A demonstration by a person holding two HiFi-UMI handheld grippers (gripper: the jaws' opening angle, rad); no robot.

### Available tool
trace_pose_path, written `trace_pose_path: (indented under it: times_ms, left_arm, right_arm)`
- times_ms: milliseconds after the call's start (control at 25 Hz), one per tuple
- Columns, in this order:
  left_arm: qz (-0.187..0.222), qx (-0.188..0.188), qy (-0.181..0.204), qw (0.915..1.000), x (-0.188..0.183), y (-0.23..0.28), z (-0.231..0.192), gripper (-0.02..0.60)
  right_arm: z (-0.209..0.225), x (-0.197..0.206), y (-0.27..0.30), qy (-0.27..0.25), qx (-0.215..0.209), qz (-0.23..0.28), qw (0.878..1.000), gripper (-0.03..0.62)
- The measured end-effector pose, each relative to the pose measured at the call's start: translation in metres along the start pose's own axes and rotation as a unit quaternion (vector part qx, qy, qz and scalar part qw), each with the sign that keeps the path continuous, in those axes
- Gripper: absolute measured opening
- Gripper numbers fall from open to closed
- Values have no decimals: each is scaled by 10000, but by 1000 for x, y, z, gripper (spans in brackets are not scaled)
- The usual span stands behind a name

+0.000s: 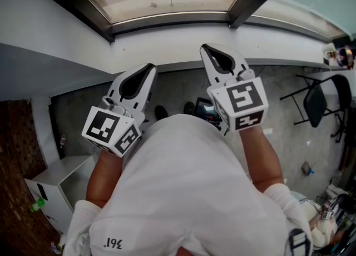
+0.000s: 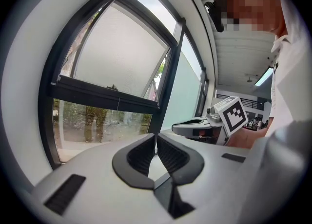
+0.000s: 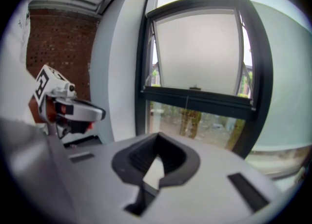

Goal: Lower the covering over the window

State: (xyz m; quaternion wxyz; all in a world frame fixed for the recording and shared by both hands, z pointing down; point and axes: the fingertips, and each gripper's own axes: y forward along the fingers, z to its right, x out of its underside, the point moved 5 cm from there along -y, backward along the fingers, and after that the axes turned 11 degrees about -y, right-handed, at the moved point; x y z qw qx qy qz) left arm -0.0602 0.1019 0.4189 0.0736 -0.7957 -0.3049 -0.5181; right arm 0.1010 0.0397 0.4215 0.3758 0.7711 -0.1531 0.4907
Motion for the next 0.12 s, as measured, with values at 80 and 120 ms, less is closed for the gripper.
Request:
trace_pose_path:
  times_ms: [80,120]
  left_arm:
    - [-4,3,8,10000,0,0,-1,32]
    - [-5,4,12,10000,0,1,-2,32]
  right_arm:
    - [-1,0,1,-11,-5,1,10000,21]
    - [-1,0,2,-15,-8,3,10000,21]
